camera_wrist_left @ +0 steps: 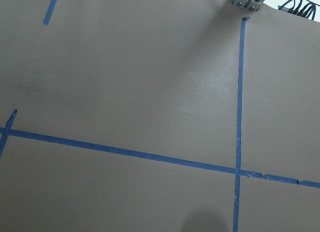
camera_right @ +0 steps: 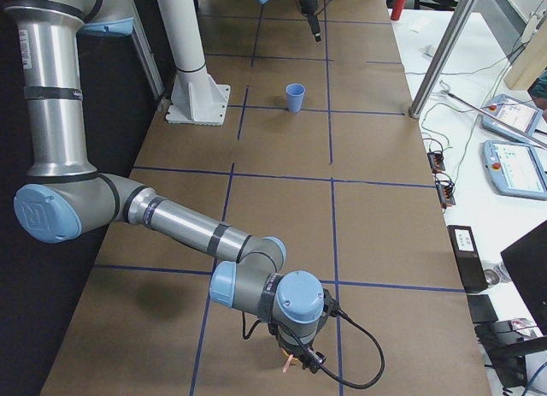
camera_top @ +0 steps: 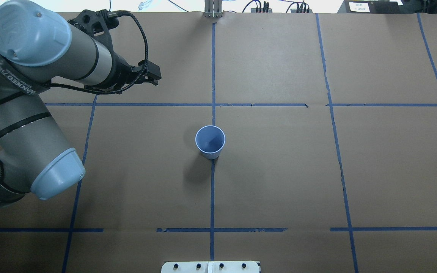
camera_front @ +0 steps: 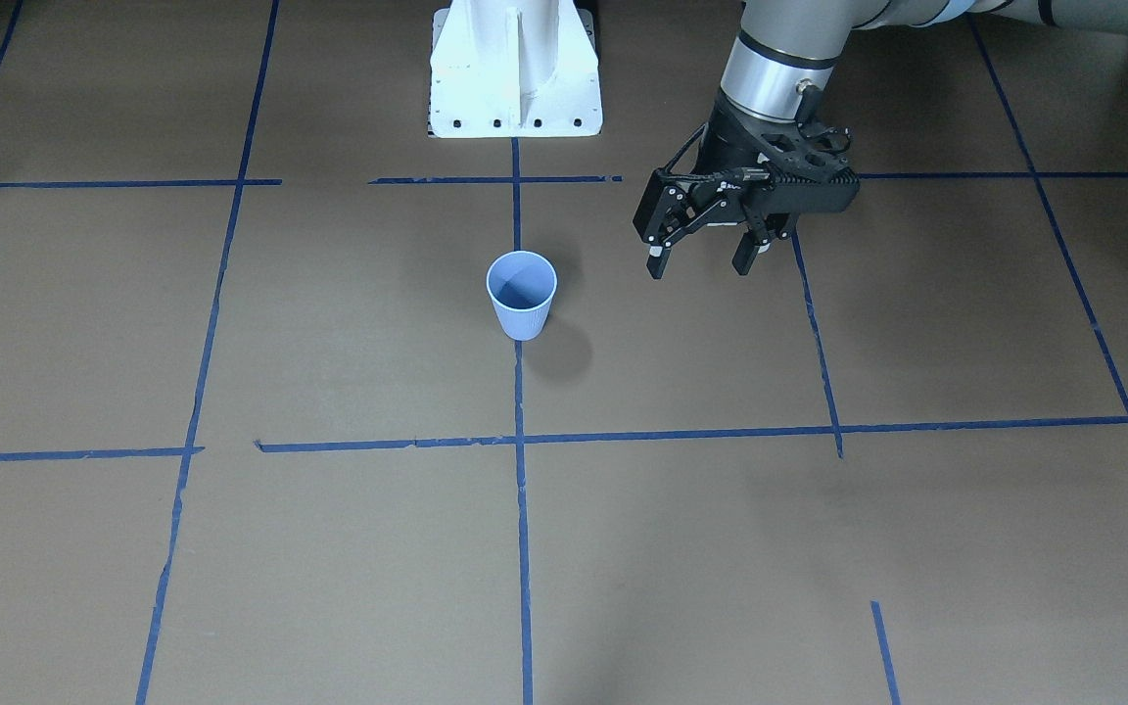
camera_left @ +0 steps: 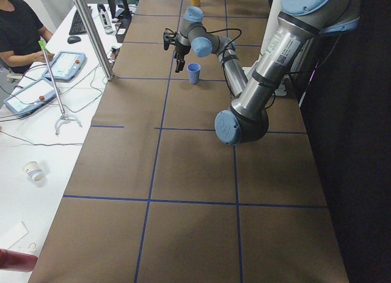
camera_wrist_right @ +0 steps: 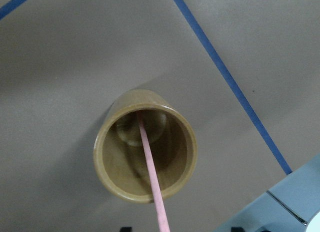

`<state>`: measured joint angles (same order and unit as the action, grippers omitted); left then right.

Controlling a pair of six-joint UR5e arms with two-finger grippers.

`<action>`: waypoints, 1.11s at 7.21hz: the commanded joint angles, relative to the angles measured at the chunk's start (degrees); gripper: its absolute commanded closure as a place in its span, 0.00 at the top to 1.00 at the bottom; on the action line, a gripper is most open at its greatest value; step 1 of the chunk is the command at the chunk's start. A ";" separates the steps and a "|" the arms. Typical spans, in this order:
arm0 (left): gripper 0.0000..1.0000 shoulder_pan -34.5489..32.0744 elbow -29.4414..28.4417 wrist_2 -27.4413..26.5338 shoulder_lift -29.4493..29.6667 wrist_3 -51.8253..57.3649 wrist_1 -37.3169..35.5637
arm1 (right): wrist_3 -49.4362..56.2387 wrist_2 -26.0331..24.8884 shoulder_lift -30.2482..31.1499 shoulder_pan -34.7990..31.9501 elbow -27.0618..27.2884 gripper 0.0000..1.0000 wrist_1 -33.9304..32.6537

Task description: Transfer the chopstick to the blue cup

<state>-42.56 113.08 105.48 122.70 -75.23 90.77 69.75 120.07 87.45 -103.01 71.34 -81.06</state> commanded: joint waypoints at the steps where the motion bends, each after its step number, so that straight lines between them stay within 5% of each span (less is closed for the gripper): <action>1: 1.00 0.02 -0.14 -0.01 0.00 -0.10 0.64 | 1.79 -2.56 -0.17 0.01 -0.85 0.65 -0.06; 2: 1.00 0.02 -0.14 -0.01 0.00 -0.18 0.72 | 1.61 -2.74 -0.09 0.01 -0.76 0.59 0.02; 4: 1.00 0.02 -0.06 -0.01 0.09 -0.27 0.72 | 1.35 -3.87 -0.52 0.01 -0.58 0.14 -0.06; 5: 1.00 0.02 -0.06 -0.01 0.09 -0.27 0.72 | 1.44 -3.97 -0.61 0.09 -0.41 0.01 -0.06; 8: 1.00 0.11 -0.14 -0.01 0.09 -1.58 1.33 | 1.61 -3.88 -1.31 0.44 0.64 0.00 -0.24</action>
<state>-42.51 113.01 105.47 122.78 -75.83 91.71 71.27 116.14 86.64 -102.62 71.45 -81.22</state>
